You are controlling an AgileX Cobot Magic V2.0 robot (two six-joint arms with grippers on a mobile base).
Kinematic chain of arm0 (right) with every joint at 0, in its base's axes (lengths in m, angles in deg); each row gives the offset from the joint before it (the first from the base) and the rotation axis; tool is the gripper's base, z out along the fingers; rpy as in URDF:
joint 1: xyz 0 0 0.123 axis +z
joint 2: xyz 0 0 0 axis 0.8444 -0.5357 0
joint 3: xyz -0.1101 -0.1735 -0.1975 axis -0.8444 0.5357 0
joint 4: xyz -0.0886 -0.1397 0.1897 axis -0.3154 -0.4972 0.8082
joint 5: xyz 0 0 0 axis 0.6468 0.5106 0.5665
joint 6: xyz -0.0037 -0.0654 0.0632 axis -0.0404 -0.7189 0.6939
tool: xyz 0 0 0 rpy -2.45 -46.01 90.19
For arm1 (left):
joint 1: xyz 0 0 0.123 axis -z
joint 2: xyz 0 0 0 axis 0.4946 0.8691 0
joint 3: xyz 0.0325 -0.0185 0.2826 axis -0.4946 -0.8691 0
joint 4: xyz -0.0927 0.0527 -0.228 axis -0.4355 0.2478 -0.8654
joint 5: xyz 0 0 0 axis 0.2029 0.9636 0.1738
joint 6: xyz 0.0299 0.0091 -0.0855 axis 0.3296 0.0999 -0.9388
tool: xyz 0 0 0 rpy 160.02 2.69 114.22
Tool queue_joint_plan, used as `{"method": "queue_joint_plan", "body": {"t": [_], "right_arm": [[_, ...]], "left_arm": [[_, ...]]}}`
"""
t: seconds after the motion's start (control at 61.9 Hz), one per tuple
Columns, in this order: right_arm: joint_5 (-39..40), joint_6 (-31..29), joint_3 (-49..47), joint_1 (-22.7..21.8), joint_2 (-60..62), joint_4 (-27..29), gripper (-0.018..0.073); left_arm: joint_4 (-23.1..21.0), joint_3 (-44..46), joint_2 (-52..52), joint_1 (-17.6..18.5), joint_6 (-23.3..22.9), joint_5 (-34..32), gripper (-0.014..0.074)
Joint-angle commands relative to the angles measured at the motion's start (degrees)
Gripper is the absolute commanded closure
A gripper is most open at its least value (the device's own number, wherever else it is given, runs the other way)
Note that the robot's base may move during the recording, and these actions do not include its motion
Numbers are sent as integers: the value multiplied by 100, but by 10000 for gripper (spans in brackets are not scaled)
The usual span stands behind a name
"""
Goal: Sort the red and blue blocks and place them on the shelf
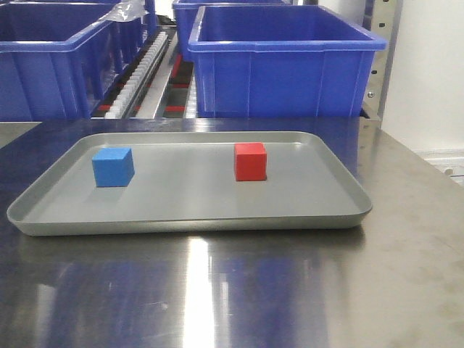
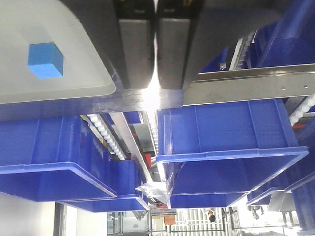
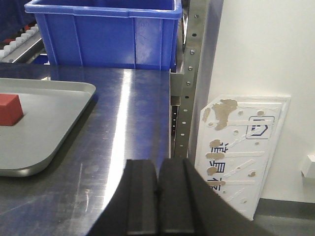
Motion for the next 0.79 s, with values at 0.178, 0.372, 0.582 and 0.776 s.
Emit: {"method": "queue_joint_plan", "body": {"t": [0.178,0.372,0.582,0.776], "right_arm": [[501,-48,-138,-21,124,-2,508],[501,-48,-138,-21,124,-2,508],[501,-48,-138,-21,124,-2,508],[501,-48,-138,-21,124,-2,508]], "left_arm": [[-13,-251,-118,41,-41,-473,472],[-13,-251,-118,41,-41,-473,472],[-13,-251,-118,41,-41,-473,472],[-13,-251,-118,41,-41,-473,472]]}}
